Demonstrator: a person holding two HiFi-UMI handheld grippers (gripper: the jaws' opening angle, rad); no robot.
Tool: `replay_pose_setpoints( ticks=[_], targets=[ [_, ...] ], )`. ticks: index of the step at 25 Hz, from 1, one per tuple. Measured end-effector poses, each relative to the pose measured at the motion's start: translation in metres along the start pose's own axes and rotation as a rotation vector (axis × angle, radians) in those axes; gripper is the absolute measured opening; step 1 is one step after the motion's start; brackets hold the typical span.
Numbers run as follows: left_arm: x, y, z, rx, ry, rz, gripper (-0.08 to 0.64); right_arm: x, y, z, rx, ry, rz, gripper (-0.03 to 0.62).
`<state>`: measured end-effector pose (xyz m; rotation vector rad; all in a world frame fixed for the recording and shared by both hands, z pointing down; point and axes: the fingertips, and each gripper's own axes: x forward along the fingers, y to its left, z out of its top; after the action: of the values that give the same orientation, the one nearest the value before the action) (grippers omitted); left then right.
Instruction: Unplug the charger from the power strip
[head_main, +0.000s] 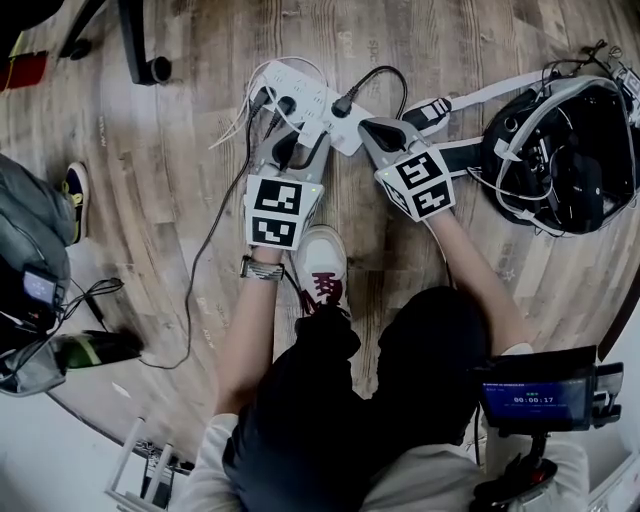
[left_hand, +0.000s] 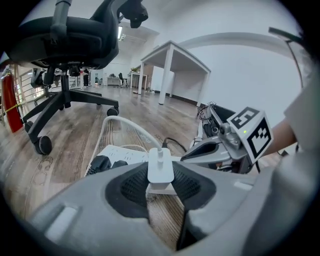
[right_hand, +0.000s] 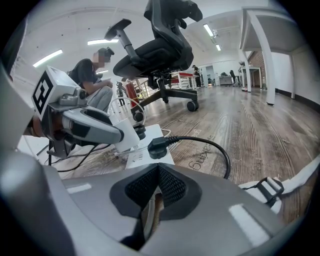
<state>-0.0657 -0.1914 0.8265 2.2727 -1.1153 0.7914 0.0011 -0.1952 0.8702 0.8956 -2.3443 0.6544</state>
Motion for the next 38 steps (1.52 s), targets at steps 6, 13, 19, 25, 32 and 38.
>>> replay_pose_setpoints(
  ticks=[6,13,19,25,32,38],
  targets=[
    [-0.011,0.001,0.013,-0.021,-0.078,0.012,0.14,-0.001,-0.004,0.002,-0.011,-0.005,-0.039,0.002],
    [-0.027,0.002,0.019,-0.002,-0.151,0.041,0.14,-0.02,-0.011,0.028,0.032,-0.119,-0.081,0.002],
    [-0.039,0.002,0.034,-0.036,-0.217,0.056,0.14,-0.039,-0.004,0.046,-0.053,-0.212,-0.098,0.002],
    [-0.052,-0.003,0.047,-0.021,-0.263,0.072,0.14,-0.058,0.002,0.081,-0.068,-0.292,-0.103,0.002],
    [-0.071,-0.012,0.063,0.023,-0.334,0.111,0.14,-0.08,0.003,0.107,-0.095,-0.352,-0.129,0.002],
    [-0.081,-0.015,0.07,0.033,-0.358,0.126,0.14,-0.087,0.004,0.111,-0.118,-0.371,-0.137,0.002]
  ],
)
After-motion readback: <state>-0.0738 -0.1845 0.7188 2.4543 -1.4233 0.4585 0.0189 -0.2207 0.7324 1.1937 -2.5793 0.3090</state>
